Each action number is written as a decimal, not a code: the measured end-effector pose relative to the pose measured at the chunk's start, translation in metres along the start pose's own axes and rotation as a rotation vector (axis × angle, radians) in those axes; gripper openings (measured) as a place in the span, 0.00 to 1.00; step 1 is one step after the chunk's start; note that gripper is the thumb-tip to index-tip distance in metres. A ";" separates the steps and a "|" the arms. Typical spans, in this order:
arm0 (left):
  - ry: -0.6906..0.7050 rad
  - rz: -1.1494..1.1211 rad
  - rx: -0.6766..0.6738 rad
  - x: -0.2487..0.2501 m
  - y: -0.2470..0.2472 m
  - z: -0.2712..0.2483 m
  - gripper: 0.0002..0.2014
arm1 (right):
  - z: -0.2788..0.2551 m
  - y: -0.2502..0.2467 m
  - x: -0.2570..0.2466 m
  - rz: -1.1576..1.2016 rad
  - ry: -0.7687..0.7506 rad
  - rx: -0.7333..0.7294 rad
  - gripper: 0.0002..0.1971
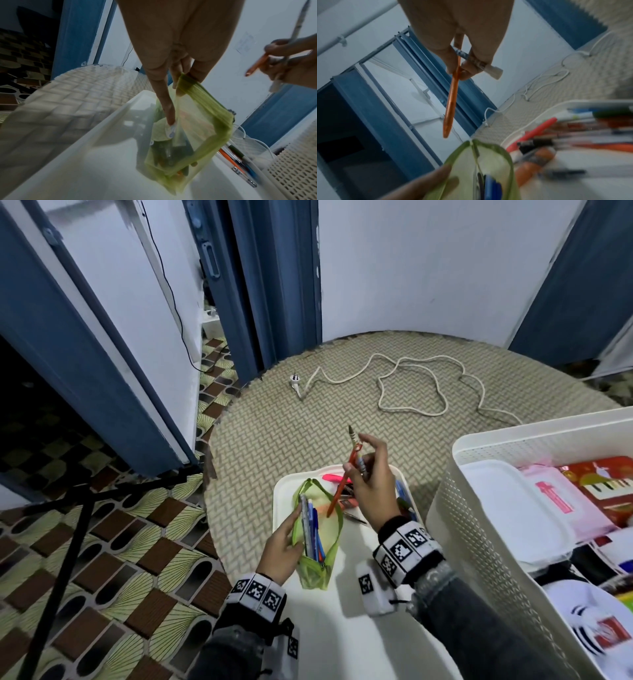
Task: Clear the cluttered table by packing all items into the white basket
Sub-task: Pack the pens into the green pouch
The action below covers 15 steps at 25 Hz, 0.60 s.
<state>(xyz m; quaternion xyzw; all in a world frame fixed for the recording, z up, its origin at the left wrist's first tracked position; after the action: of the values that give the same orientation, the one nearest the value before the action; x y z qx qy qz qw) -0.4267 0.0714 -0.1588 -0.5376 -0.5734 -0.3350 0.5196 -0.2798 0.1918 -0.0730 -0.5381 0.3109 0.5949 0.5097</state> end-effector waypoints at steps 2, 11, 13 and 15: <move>-0.021 -0.036 0.008 0.000 -0.002 -0.001 0.34 | -0.005 0.022 0.017 -0.080 0.077 -0.118 0.24; -0.089 -0.096 0.067 -0.011 -0.009 -0.003 0.34 | -0.011 0.057 0.038 0.286 0.309 -0.123 0.11; -0.084 -0.101 0.072 -0.010 -0.007 -0.003 0.33 | -0.013 0.062 0.033 0.178 0.299 -0.131 0.14; -0.068 -0.086 0.076 -0.009 -0.006 -0.001 0.33 | -0.023 0.069 0.038 -0.114 0.357 -0.305 0.17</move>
<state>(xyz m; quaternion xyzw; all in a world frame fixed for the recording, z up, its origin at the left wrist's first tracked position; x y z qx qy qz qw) -0.4334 0.0665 -0.1661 -0.5036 -0.6255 -0.3166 0.5049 -0.3332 0.1615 -0.1272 -0.7221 0.2720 0.5007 0.3922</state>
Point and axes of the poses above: each hand's wrist, its own z-axis towards the middle knuckle, its own y-axis out of the palm, x = y × z, the point moved 2 cm from there along z, towards the middle knuckle, and after that the axes turned 6 degrees about -x, right-handed, at the moved point
